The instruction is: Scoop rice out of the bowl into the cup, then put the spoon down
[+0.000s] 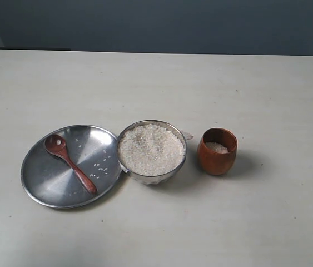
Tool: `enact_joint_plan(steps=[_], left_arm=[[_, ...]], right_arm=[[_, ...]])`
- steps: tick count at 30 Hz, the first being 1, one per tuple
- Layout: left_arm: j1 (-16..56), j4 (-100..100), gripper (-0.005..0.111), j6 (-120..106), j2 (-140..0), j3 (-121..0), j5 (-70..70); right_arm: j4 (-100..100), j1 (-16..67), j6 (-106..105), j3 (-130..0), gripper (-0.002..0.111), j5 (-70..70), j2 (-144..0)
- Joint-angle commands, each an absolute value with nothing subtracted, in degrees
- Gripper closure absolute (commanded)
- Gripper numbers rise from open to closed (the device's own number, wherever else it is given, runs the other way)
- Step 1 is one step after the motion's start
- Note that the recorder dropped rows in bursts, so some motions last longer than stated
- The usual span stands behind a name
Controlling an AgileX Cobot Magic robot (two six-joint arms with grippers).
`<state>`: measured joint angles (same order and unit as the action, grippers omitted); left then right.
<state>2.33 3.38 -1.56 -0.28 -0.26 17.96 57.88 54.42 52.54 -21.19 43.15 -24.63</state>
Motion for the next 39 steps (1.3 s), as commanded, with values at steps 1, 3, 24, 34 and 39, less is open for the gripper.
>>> enact_joint_plan(steps=[1,3,24,34,39], left_arm=[[2.4,3.8,0.106,-1.5,0.0,0.0,17.3],[2.4,3.8,0.106,-1.5,0.0,0.0,17.3],[2.4,3.8,0.106,-1.5,0.0,0.0,17.3],[2.4,3.8,0.106,-1.5,0.0,0.0,17.3],[2.4,3.8,0.106,-1.5,0.0,0.0,17.3]], right_arm=[[58.3,54.3,52.6,-20.9,0.108,43.1,-24.3],[58.4,54.3,52.6,-20.9,0.108,43.1,-24.3],[46.0,25.4,59.0,-19.6,0.108,20.3,-16.3],[41.2,22.1,59.1,-19.6,0.108,13.5,-16.1],[36.6,22.1,54.3,-19.2,0.108,9.7,-16.1]])
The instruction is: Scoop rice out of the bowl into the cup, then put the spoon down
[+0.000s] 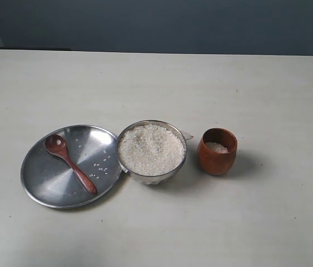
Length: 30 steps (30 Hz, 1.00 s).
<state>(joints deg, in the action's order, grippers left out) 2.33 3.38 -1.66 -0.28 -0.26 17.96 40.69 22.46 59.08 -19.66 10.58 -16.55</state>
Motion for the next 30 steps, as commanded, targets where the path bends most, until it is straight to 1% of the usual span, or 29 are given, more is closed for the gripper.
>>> enact_joint_plan(steps=[1,4,6,11,16,30], left_arm=[[2.4,3.8,0.106,-1.5,0.0,0.0,17.3],[2.4,3.8,0.106,-1.5,0.0,0.0,17.3],[2.4,3.8,0.106,-1.5,0.0,0.0,17.3],[2.4,3.8,0.106,-1.5,0.0,0.0,17.3],[2.4,3.8,0.106,-1.5,0.0,0.0,17.3],[2.4,3.8,0.106,-1.5,0.0,0.0,17.3]], right_arm=[[31.3,22.1,47.1,-19.2,0.108,10.1,-16.1],[20.3,22.1,31.3,-19.2,0.108,10.3,-16.1],[16.7,22.1,25.1,-19.2,0.108,10.8,-16.1],[16.0,22.1,22.0,-19.2,0.108,12.3,-16.1],[9.7,22.1,11.4,-19.2,0.108,17.2,-16.1],[5.7,22.1,4.1,-19.2,0.108,24.3,-16.1]])
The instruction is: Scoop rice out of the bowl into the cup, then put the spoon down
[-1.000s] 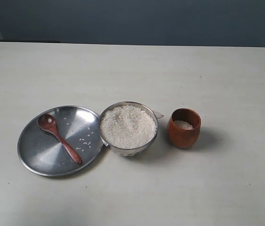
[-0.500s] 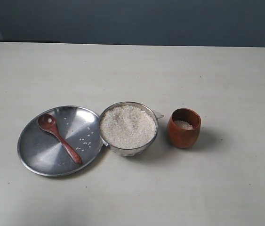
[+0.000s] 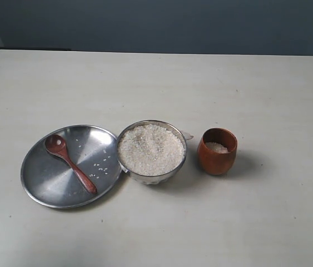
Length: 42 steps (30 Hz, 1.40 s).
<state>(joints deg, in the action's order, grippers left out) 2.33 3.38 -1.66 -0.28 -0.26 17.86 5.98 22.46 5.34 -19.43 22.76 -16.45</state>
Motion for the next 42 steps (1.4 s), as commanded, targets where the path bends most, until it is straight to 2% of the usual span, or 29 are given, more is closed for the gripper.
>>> enact_joint_plan(steps=[1,17,27,35,42], left_arm=[[2.4,3.8,0.106,-1.5,0.0,0.0,17.3],[2.4,3.8,0.106,-1.5,0.0,0.0,17.3],[2.4,3.8,0.106,-1.5,0.0,0.0,17.3],[2.4,3.8,0.106,-1.5,0.0,0.0,17.3],[2.4,3.8,0.106,-1.5,0.0,0.0,17.3]], right_arm=[[5.7,22.1,3.3,-19.2,0.108,25.6,-16.1],[9.4,20.4,2.6,-19.2,0.108,29.0,-15.7],[8.1,12.1,2.6,-19.0,0.108,31.5,-10.2],[4.2,6.0,2.6,-13.3,0.108,24.6,-6.0],[6.8,1.9,2.6,-13.2,0.108,26.5,-1.7]])
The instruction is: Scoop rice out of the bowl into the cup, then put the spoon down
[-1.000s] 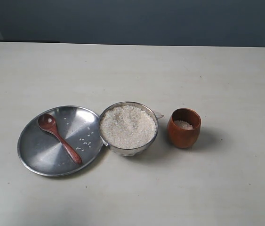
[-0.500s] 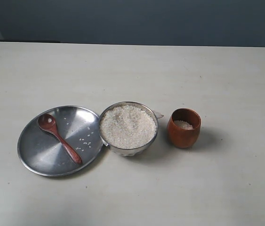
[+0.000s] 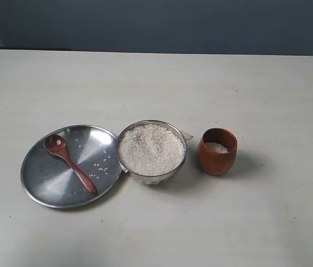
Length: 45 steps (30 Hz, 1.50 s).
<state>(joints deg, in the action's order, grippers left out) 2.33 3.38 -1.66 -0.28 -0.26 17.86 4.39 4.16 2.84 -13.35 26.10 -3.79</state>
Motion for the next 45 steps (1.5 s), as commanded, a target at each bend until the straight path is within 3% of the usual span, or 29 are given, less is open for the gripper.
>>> enact_joint_plan(steps=[1,45], left_arm=[[2.4,3.8,0.106,-1.5,0.0,0.0,17.3],[2.4,3.8,0.106,-1.5,0.0,0.0,17.3]], right_arm=[[7.5,1.1,2.6,-13.2,0.108,27.5,-1.1],[7.2,-0.6,2.6,-10.0,0.108,27.3,0.0]])
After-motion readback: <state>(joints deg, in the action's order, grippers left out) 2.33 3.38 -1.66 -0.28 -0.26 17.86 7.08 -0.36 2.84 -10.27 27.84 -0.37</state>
